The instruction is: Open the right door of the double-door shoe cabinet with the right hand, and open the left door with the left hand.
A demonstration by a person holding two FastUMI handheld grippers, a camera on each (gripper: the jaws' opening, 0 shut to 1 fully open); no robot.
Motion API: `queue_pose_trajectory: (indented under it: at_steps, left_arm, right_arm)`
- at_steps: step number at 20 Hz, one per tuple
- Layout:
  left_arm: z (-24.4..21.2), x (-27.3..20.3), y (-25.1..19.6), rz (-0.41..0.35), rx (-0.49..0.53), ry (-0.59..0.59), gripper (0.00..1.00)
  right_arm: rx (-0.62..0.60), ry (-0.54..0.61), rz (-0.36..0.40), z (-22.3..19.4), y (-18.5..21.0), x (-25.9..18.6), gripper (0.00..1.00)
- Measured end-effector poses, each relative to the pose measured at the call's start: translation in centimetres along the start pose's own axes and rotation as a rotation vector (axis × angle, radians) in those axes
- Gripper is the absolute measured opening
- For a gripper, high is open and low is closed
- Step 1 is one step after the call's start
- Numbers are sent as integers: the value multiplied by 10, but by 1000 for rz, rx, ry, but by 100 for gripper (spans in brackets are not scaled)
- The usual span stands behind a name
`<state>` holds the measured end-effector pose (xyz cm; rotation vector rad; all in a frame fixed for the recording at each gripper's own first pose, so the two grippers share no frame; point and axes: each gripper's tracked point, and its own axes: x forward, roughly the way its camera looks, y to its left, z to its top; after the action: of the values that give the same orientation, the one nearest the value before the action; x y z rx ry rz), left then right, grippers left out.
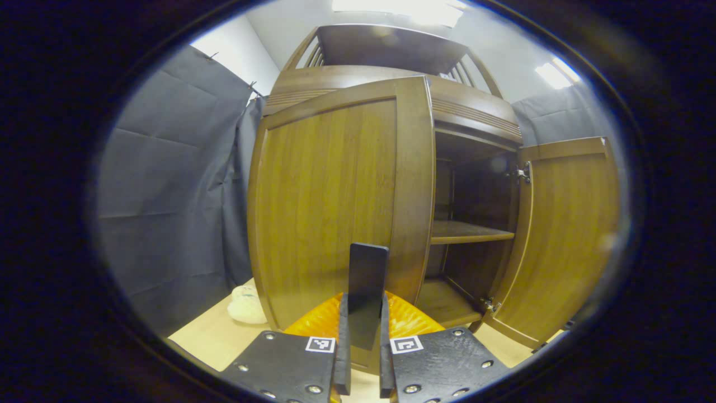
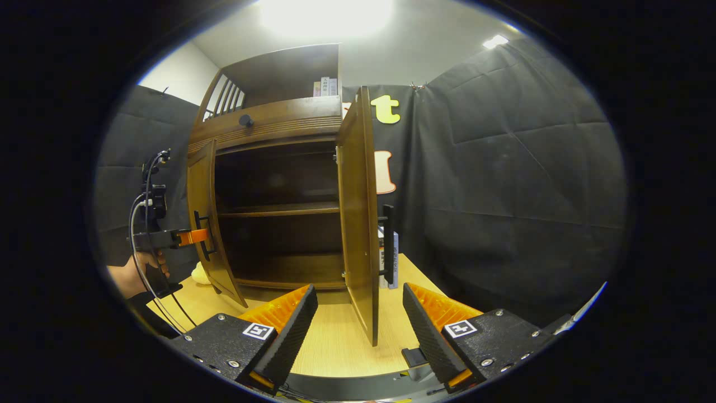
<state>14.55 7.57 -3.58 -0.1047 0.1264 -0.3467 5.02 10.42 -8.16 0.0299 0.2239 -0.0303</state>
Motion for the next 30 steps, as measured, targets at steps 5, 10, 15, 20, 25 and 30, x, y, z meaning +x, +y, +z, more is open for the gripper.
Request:
queue_pose_trajectory:
  at_steps: [5,10,15,20,25,30]
  left_arm:
    - [17,-4,9,-4,-13,1,14]
    - [32,-9,36,-9,-54,-4,26]
    - [34,-10,40,20,-62,-15,26]
    - [33,-11,44,34,-78,-15,26]
    - [31,-4,52,90,-86,3,26]
    - [36,-7,53,139,-75,-3,24]
  right_arm:
    - [-3,7,66,-1,34,13,95]
    - [-19,12,138,-1,64,27,95]
    - [-26,11,186,-1,85,35,95]
    - [-23,18,214,-4,101,39,95]
    - [-26,23,237,-6,119,41,95]
    - [-42,20,258,-6,136,44,95]
